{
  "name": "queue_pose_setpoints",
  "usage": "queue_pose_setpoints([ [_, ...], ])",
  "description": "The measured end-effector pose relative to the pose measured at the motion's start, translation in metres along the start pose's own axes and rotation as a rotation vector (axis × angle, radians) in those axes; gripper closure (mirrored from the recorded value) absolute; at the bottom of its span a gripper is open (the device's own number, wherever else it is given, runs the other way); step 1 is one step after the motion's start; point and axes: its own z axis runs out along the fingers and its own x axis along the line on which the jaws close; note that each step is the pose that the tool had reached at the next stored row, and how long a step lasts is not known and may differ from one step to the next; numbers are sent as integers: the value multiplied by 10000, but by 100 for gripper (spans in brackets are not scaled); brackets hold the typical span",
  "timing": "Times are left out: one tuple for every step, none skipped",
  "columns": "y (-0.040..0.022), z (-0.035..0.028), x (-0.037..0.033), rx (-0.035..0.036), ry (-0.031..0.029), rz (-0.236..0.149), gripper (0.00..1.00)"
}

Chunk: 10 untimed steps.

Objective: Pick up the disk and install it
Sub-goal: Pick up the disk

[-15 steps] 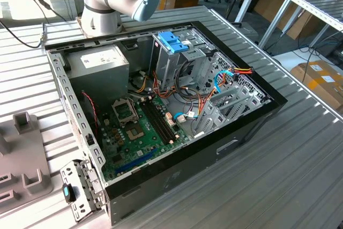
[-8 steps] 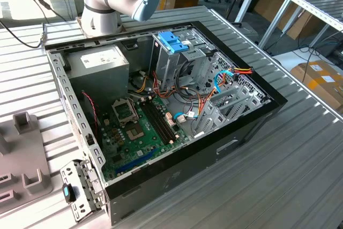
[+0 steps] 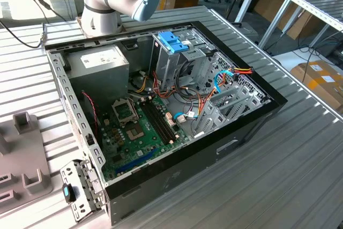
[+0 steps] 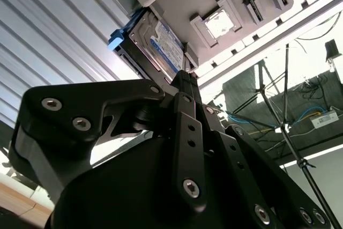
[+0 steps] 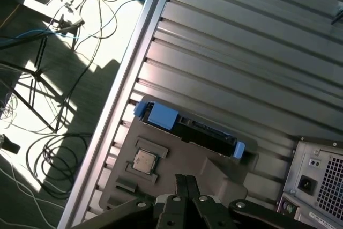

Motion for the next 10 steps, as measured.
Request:
queue_pose_setpoints([
  [0,0,0,-1,1,-30,89],
  [0,0,0,-2,4,-74,89],
  [0,0,0,-3,5,-102,89],
  [0,0,0,-3,6,-125,89],
  [0,0,0,-4,8,-176,89],
  [0,0,0,-5,10,-211,89],
  [0,0,0,-5,11,-235,89],
  [0,0,0,-6,11,-259,89],
  [0,0,0,-12,22,-489,89],
  [0,0,0,-17,31,-704,89],
])
